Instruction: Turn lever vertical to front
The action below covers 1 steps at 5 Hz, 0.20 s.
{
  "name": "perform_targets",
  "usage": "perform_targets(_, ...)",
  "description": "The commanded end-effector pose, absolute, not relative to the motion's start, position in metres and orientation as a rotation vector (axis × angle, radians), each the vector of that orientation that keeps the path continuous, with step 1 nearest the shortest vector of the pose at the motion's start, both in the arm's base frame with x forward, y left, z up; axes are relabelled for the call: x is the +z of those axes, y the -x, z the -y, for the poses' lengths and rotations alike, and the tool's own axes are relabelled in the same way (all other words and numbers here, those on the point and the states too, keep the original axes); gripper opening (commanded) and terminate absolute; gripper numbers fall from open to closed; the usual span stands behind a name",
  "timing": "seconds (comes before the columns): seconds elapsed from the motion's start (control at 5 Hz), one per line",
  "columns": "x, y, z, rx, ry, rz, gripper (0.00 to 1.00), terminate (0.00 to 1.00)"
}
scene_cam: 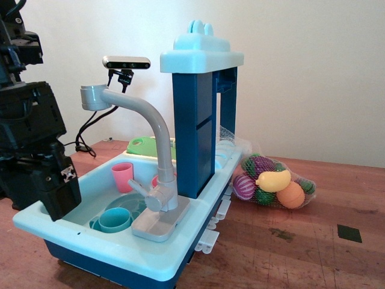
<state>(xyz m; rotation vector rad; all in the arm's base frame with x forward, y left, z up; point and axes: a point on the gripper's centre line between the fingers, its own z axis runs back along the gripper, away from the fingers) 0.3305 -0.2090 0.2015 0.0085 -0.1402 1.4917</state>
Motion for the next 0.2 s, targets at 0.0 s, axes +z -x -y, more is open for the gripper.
perform_targets(0.0,0.2213,-0.3311,0.2048,1.487,0.053,0.154,1.00,1.00)
